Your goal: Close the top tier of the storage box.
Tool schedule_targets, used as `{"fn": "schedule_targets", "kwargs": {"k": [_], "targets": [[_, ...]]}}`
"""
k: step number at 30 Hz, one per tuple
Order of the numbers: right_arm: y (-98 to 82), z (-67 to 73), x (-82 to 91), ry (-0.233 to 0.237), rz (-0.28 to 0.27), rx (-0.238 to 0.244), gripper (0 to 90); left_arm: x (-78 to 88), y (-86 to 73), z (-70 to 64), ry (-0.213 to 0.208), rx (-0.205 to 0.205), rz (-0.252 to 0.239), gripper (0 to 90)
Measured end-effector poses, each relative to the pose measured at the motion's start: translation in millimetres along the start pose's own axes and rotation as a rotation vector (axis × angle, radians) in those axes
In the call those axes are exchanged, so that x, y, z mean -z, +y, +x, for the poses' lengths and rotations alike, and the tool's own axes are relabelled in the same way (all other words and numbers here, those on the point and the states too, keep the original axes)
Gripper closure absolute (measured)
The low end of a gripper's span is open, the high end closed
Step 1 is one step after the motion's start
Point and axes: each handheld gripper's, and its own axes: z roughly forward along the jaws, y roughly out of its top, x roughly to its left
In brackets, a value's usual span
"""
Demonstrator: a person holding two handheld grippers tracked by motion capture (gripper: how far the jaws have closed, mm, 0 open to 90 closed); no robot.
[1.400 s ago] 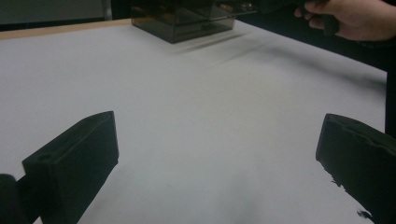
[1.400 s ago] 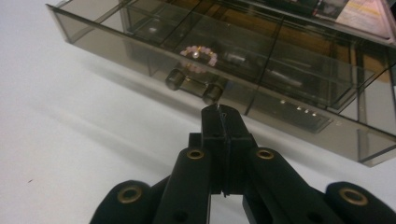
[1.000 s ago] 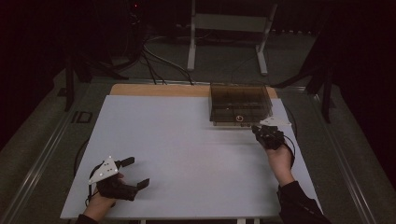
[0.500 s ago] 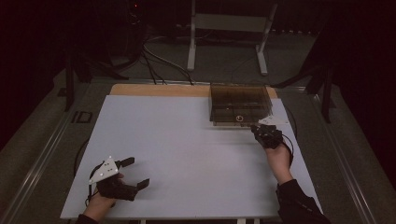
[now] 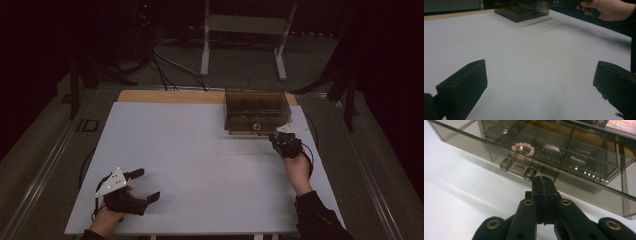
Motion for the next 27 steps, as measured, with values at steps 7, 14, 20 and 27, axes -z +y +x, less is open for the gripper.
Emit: {"fn": "schedule_targets", "kwargs": {"k": [7, 14, 20, 27], "targets": [[0.1, -0.2, -1.0, -0.001, 0.005, 0.002, 90.0, 0.0, 0.5, 0.1, 0.001, 0.001, -0.006, 0.0], [1.4, -0.1, -1.4, -0.003, 0.005, 0.002, 90.0, -0.2, 0.2, 0.2, 0.002, 0.001, -0.004, 0.0], [3.9, 0.4, -1.6, 0.001, 0.0, 0.0, 90.0, -0.3, 0.0, 0.2, 0.002, -0.001, 0.001, 0.0], [4.7, -0.3, -1.9, -0.003, -0.001, 0.0, 90.0, -0.5, 0.0, 0.3, 0.003, -0.002, 0.002, 0.0]]}}
